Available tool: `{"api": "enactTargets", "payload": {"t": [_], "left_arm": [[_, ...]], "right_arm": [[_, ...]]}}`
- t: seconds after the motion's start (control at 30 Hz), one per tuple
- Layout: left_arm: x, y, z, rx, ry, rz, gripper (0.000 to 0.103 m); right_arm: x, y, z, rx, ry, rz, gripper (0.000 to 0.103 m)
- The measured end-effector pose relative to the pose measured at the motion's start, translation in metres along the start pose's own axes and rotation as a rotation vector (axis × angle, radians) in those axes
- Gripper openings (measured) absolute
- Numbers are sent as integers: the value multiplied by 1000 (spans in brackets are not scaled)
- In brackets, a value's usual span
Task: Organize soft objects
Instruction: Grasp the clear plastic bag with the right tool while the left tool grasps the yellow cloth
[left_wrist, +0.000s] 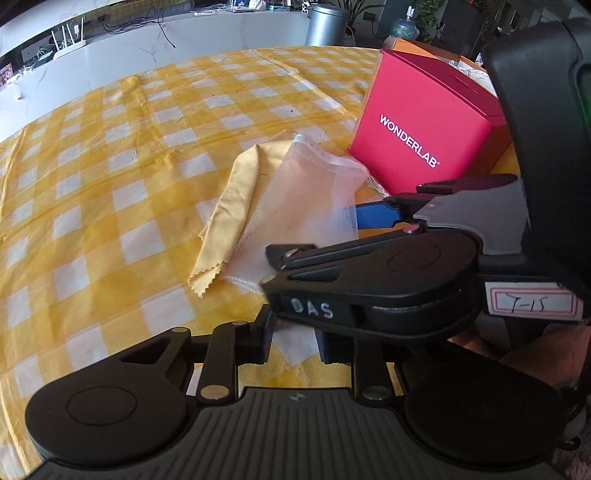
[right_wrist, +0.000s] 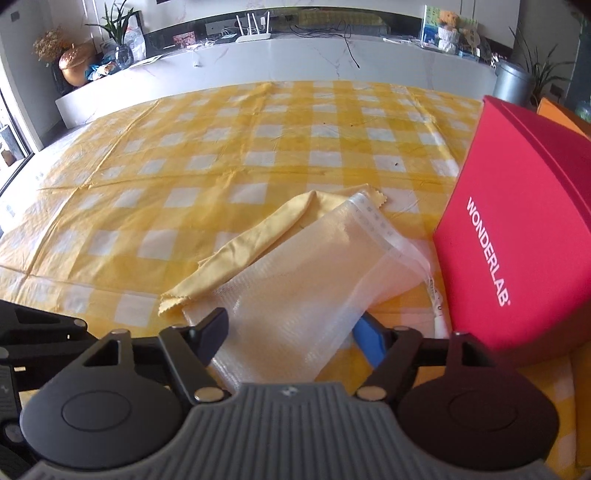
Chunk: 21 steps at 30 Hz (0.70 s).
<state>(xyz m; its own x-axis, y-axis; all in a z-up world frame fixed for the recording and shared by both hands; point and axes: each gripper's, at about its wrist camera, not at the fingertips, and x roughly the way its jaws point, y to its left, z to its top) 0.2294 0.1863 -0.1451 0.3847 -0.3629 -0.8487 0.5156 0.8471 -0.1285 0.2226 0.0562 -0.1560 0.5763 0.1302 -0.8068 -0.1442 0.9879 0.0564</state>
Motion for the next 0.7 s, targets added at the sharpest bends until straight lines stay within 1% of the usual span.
{"api": "enactTargets", "payload": {"t": [0.03,0.07,0.1,0.13,0.17,0.2,0.27,0.33,0.4,0.43,0.47,0.5,0.57,0.67,0.7], "left_arm": [[-2,0,0,-4,0,-2,26],[-4,1,0,-15,0,-7,27],[-6,3,0,-24,-1,-9,27],[-9,5,-1,-33,-3,-3,27],[-12,7,0,-38,-5,9,27],[-15,9,-1,-42,-8,27,27],[-22,14,0,-53,-17,62,27],[-28,19,2,-60,-30,88,33],[-32,22,8,-57,-43,108,42],[-32,22,11,-52,-49,114,45],[-31,22,16,-41,-57,119,52],[-29,22,21,-29,-62,124,56],[-20,19,30,7,-59,143,56],[-1,14,43,78,-48,171,56],[4,12,47,101,-52,176,56]], "right_arm": [[-1,-1,-1,-14,-9,-18,46],[-2,-3,-1,-24,-15,-21,41],[-3,-5,-1,-37,-19,-13,30],[-4,-9,-1,-50,-22,0,15],[-4,-12,-1,-55,-19,18,5],[-5,-16,1,-54,-5,51,0],[-9,-21,2,-52,1,92,0],[-19,-22,2,-95,-14,107,0],[-31,-22,4,-157,-30,113,0],[-34,-22,5,-192,-33,101,0],[-35,-23,6,-215,-33,87,0],[-35,-25,7,-241,-34,64,0],[-31,-26,11,-270,-29,43,0],[-22,-28,13,-262,-31,44,0],[-18,-28,13,-259,-38,28,0]]}}
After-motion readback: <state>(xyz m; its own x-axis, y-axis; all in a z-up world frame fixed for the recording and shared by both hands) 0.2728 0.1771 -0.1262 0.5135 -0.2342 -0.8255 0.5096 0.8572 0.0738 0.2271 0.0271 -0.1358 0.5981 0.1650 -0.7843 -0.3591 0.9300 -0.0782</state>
